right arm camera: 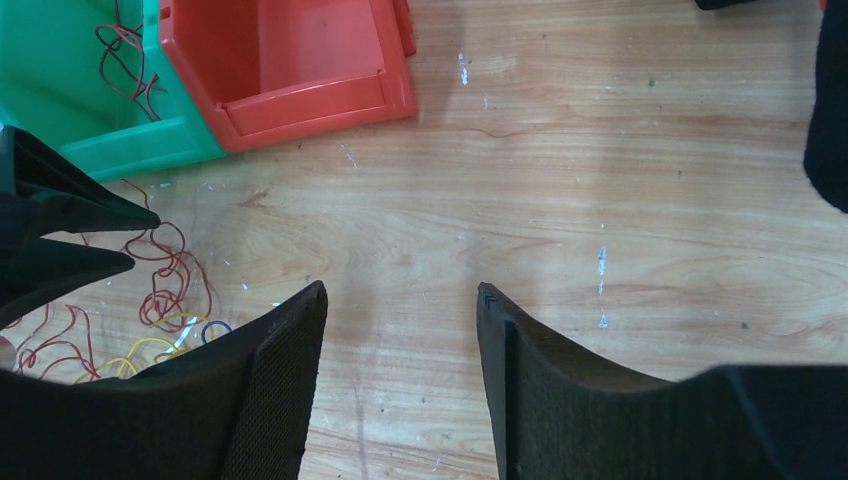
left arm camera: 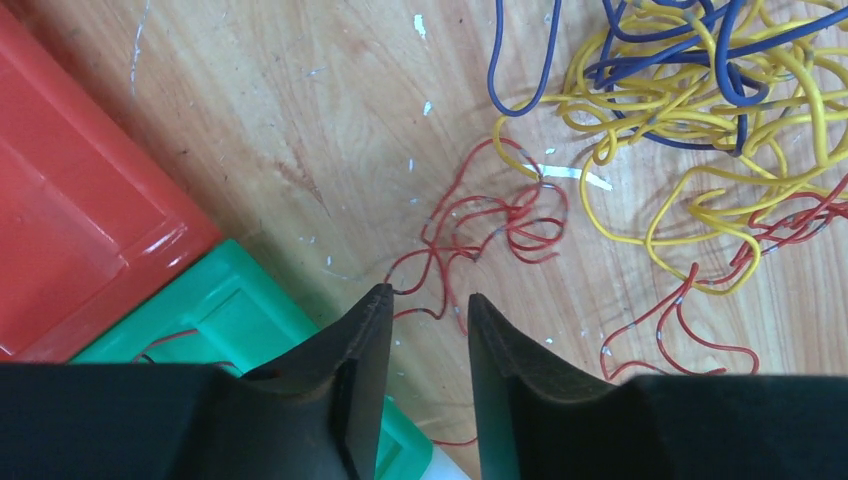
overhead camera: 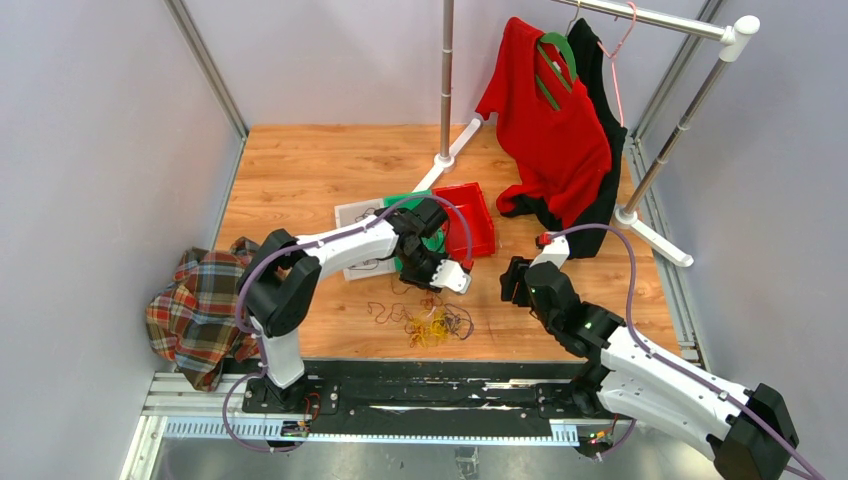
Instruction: Untangle the cables
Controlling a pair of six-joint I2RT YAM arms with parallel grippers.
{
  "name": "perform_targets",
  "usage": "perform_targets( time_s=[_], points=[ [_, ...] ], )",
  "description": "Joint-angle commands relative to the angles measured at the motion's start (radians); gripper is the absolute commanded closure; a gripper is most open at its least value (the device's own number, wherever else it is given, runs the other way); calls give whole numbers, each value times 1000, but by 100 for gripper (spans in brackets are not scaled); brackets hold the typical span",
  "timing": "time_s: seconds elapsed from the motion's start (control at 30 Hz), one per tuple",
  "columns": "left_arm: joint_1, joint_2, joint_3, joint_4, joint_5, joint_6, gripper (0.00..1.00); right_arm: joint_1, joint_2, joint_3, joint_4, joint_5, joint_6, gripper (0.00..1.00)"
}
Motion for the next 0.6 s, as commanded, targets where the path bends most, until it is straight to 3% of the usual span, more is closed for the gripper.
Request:
perform_targets(
  time_s=[0.0, 0.17, 0.3, 0.57],
  points=[
    [-12, 17, -19, 65, -3, 24, 65, -25, -10, 5, -22, 3, 19, 44],
    [-27, 20, -37, 103, -31, 26, 80, -25, -19, 16, -37, -30, 23, 50],
    [-34, -22, -75, 82, -26, 12, 99, -26, -35, 24, -54, -34, 24, 53],
    [-32, -237, -28, -101, -58, -227, 99, -25, -41, 50, -58, -76, 27, 59]
  ],
)
